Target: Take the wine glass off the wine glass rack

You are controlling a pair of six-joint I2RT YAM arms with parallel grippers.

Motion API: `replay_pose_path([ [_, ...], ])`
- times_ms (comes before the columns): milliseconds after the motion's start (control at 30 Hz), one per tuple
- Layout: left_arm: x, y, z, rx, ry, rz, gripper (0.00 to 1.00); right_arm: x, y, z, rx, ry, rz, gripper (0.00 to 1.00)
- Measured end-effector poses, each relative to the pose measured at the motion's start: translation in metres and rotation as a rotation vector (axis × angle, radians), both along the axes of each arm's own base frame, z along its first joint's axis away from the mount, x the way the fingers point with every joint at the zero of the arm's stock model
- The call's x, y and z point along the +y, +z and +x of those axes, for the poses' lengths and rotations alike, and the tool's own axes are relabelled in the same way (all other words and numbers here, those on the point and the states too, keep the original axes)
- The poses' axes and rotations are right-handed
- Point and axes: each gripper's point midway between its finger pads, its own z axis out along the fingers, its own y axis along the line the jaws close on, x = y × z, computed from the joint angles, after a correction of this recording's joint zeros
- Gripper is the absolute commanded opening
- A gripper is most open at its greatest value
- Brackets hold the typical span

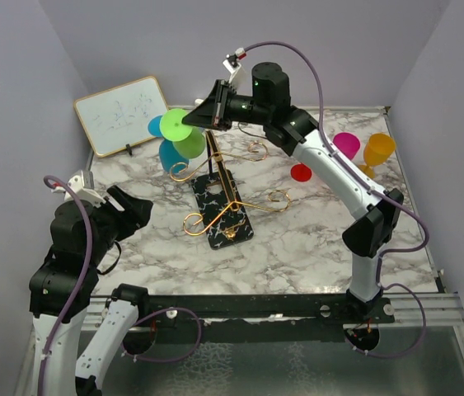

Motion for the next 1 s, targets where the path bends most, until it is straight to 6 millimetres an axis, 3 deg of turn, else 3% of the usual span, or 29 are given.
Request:
replay_pose_path([
  [267,0.0,0.001,0.0,-0.001,0.002,-0.005,0.65,-0.014,0.055,-0.004,-0.108,0.035,0.114,0.01],
  [433,-0.006,0.015,0.0,-0.041,-0.019,-0.038,0.65,-0.046,0.105,-0.026,-0.42,0.035,0.12,0.01],
  [533,-0.017,0.037,0.004,-0.108,-0.067,-0.091,0.66,-0.084,0.137,-0.056,-0.673,-0.02,0.086,0.01],
  [633,-0.034,0.061,0.01,-0.172,-0.133,-0.167,0.66,-0.145,0.172,-0.095,-1.006,-0.162,0.022,0.01],
  [767,-0.06,0.096,0.021,-0.248,-0.243,-0.296,0.66,-0.212,0.195,-0.12,-1.338,-0.385,-0.113,0.01],
  [867,-0.077,0.12,0.028,-0.291,-0.319,-0.391,0.69,-0.235,0.186,-0.119,-1.464,-0.463,-0.239,0.01],
  [933,-0.086,0.135,0.03,-0.314,-0.366,-0.454,0.7,-0.232,0.163,-0.11,-1.495,-0.447,-0.321,0.01],
  [1000,-0.095,0.15,0.031,-0.332,-0.417,-0.521,0.7,-0.223,0.127,-0.099,-1.496,-0.4,-0.405,0.01],
])
